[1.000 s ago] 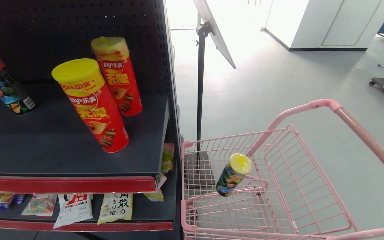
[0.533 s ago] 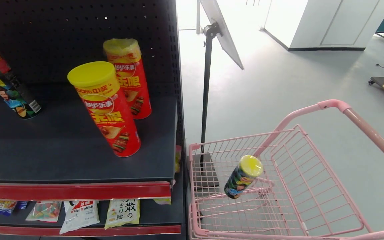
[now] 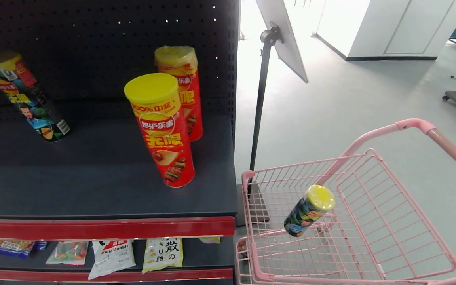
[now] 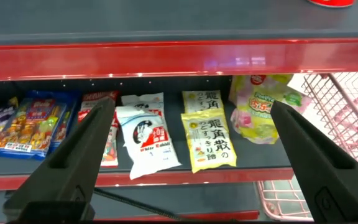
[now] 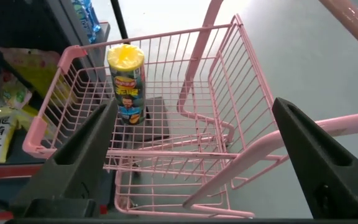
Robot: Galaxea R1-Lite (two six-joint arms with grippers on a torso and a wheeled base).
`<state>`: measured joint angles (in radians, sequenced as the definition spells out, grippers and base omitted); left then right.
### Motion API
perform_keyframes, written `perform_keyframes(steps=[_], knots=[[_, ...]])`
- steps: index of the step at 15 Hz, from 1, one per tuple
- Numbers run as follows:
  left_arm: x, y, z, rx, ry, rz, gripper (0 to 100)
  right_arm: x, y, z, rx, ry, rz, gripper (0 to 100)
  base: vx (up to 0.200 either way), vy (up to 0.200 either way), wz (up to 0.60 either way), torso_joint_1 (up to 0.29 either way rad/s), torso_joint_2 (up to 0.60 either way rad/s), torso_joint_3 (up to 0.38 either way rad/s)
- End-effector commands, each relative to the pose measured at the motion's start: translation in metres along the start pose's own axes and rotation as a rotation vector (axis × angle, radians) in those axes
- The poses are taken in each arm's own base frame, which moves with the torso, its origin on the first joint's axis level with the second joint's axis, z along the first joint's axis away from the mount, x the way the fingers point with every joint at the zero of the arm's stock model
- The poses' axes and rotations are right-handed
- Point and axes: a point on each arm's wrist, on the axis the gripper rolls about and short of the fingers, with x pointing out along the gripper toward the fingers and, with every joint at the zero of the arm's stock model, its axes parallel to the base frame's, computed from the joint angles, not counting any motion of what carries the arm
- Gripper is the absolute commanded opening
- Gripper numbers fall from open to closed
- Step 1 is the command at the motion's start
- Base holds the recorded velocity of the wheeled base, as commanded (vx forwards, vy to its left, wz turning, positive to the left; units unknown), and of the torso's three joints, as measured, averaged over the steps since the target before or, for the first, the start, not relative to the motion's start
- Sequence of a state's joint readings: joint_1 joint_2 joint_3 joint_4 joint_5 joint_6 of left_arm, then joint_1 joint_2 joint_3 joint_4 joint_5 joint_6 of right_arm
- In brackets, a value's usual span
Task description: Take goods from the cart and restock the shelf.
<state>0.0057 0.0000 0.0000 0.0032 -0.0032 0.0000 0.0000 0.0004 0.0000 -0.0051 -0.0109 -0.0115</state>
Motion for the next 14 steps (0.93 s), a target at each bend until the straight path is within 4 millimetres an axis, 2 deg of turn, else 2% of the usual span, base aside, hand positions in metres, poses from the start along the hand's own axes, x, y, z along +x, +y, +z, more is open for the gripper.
perform_keyframes(steps=[1,7,13,14], knots=[[0.0000,0.0000,0.0000,0.000,0.000,0.001,100,0.0001,0.0000,0.0000,-0.001,0.002,0.000,100,0.000,0.000,0.00,0.000,0.00,0.000],[0.0000,0.0000,0.0000,0.000,0.000,0.001,100,0.0001,0.0000,0.0000,-0.001,0.002,0.000,100,0.000,0.000,0.00,0.000,0.00,0.000],[0.0000,0.0000,0.0000,0.000,0.000,0.001,100,0.0001,0.0000,0.0000,-0.001,0.002,0.000,100,-0.200,0.000,0.00,0.006,0.00,0.000],[0.0000,0.0000,0.0000,0.000,0.000,0.001,100,0.0001,0.0000,0.0000,-0.001,0.002,0.000,100,0.000,0.000,0.00,0.000,0.00,0.000]])
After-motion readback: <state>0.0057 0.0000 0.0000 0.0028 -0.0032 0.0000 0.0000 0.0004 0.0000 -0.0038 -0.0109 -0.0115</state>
